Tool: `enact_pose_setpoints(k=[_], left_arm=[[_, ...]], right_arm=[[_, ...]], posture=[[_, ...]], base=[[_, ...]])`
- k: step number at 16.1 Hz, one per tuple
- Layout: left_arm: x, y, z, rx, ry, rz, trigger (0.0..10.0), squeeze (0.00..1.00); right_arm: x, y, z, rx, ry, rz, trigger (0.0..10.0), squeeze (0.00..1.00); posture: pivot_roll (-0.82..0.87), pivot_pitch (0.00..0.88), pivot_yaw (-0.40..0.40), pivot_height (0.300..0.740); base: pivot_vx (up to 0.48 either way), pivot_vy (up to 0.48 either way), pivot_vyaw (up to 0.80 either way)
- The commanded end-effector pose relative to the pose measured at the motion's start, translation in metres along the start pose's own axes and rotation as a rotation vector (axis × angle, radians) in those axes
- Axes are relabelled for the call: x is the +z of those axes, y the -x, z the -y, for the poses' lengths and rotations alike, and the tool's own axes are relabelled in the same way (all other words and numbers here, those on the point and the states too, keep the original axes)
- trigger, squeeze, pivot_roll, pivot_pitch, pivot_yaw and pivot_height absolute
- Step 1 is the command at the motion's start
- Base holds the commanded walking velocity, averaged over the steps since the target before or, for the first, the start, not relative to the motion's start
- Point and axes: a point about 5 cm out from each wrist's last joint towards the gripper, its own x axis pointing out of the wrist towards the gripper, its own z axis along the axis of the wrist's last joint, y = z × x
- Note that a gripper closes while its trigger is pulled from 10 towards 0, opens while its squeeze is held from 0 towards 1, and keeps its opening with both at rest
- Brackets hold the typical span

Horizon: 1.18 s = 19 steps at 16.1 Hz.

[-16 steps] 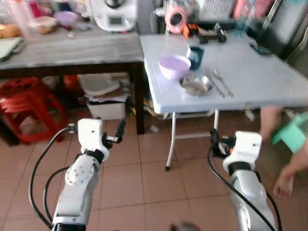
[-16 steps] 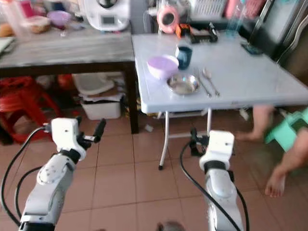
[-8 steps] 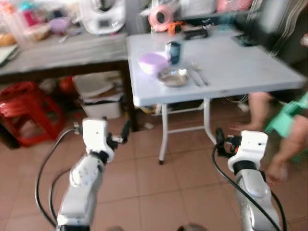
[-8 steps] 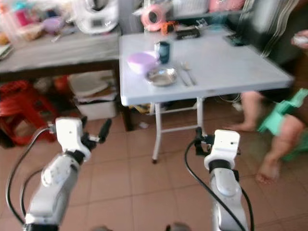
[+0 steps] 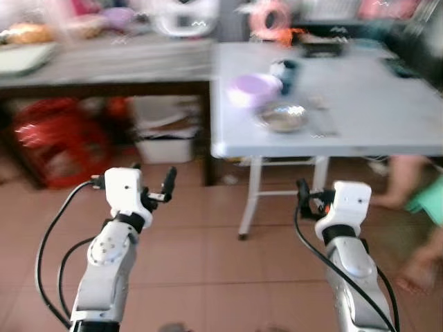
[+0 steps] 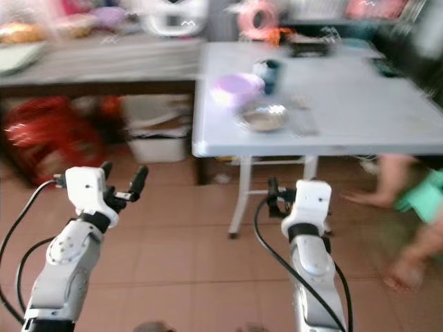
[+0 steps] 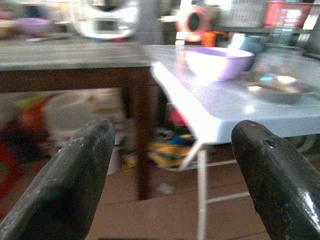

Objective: Setting the table

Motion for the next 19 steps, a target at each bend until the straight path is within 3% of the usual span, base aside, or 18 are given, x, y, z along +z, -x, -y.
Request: enact_pose_setpoints(k=[1, 3, 5, 7, 11, 15, 19], left_arm=[[0.002, -0.002, 0.006, -0.026, 0.002, 0.008, 10.0, 0.0], [0.002, -0.003, 0.005, -0.023, 0.001, 0.008, 10.0, 0.0], [0.003, -0.004, 0.002, 0.005, -0.013, 0.015, 10.0, 0.0], [0.002, -0.004, -0.001, 0.023, -0.002, 0.011, 10.0, 0.0], [0.002, -0.005, 0.0, 0.024, -0.013, 0.017, 10.0, 0.0], [0.003, -0.006, -0.001, 0.032, -0.011, 0.018, 10.0, 0.0], [0.004, -0.011, 0.002, 0.039, -0.01, 0.026, 10.0, 0.0]], right_arm=[[0.002, 0.0, 0.006, -0.017, 0.009, 0.008, 10.0, 0.0], [0.002, 0.0, 0.005, -0.009, 0.003, 0.007, 10.0, 0.0], [0.006, -0.005, 0.004, -0.013, 0.097, 0.013, 10.0, 0.0], [0.007, -0.008, -0.004, 0.029, 0.073, 0.014, 10.0, 0.0], [0.01, -0.011, -0.014, 0.046, 0.114, 0.033, 10.0, 0.0], [0.013, -0.013, -0.016, 0.077, 0.036, 0.036, 10.0, 0.0], [0.022, -0.02, -0.018, 0.095, 0.035, 0.081, 10.0, 0.0]], posture=[[-0.03, 0.0, 0.034, 0.74], [-0.03, 0.0, 0.031, 0.74], [-0.03, 0.0, 0.027, 0.74], [-0.03, 0.0, 0.027, 0.74], [-0.03, 0.0, 0.023, 0.74], [-0.03, 0.0, 0.043, 0.74], [-0.03, 0.0, 0.035, 0.74]], base=[[0.412, 0.0, 0.0], [0.412, 0.0, 0.0], [0.405, 0.0, 0.0], [0.399, 0.0, 0.0], [0.4, 0.0, 0.0], [0.4, 0.0, 0.0], [0.362, 0.0, 0.1]])
